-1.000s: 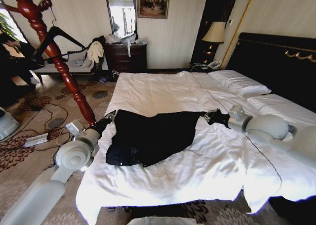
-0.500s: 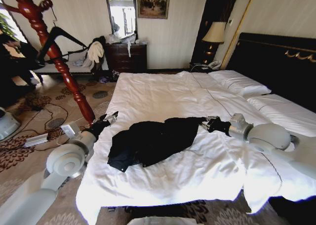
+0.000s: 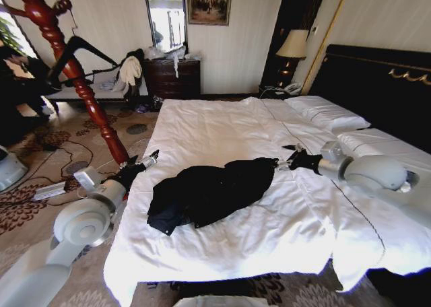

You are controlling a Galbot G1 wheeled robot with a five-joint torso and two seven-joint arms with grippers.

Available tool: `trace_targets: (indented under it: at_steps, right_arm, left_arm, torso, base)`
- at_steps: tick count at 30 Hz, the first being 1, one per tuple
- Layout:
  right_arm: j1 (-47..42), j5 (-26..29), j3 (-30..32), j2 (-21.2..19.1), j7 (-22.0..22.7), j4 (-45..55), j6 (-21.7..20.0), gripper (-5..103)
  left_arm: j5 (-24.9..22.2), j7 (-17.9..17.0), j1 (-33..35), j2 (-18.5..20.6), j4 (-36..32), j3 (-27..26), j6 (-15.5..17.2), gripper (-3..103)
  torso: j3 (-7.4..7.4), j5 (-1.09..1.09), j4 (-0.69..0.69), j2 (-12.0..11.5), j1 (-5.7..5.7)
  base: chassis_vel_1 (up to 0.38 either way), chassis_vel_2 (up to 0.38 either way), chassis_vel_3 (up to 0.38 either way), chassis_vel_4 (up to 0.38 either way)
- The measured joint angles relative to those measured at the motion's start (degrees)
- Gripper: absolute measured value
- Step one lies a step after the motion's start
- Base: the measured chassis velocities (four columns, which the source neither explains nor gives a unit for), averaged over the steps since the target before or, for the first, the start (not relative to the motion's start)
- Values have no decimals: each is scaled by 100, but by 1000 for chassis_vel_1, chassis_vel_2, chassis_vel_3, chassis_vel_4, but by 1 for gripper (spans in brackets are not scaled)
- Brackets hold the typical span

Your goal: Pick up the clothes from the bed and hang them on the clothes hanger.

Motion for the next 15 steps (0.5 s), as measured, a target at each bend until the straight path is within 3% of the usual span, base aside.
trace_targets:
  at_steps: [1, 2, 6, 7, 9, 10, 12, 15]
  right_arm:
    - [58, 92, 68, 246, 127, 143, -22, 100]
    - [58, 92, 68, 246, 127, 143, -22, 100]
    - [181, -46, 258, 1376, 524, 512, -117, 100]
    - [181, -46, 258, 1376, 524, 512, -117, 100]
    - [212, -45, 283, 1948, 633, 615, -157, 100]
    - [212, -45, 283, 1948, 633, 615, -157, 100]
    - [221, 50, 238, 2703, 678, 693, -169, 100]
    - [250, 215, 186, 3128, 651, 665, -133, 100]
  left_arm:
    - [36, 10, 24, -8, -5, -14, -4, 100]
    - [36, 10, 24, -8, -5, -14, -4, 100]
    - [354, 111, 153, -14, -76, 18, -57, 100]
    - [354, 111, 153, -14, -76, 18, -57, 100]
    - [528, 206, 229, 4, -113, 34, -99, 100]
    - [528, 206, 229, 4, -113, 34, -99, 100]
    - [721, 341, 421, 27, -141, 34, -156, 100]
    - [1013, 485, 661, 44, -157, 32, -222, 100]
  torso:
    - [0, 0, 0, 0, 0]
    - [0, 0, 0, 0, 0]
    - [-1, 0, 0, 0, 0]
    - [-1, 0, 0, 0, 0]
    - [-1, 2, -1, 0, 0]
    - [-1, 2, -1, 0, 0]
    - [-1, 1, -2, 1, -1]
    - [-1, 1, 0, 0, -1]
  base:
    - [0, 0, 0, 0]
    - [0, 0, 0, 0]
    - [0, 0, 0, 0]
    - [0, 0, 0, 0]
    - [0, 0, 0, 0]
    - [0, 0, 0, 0]
    - [0, 0, 0, 0]
    - [0, 0, 0, 0]
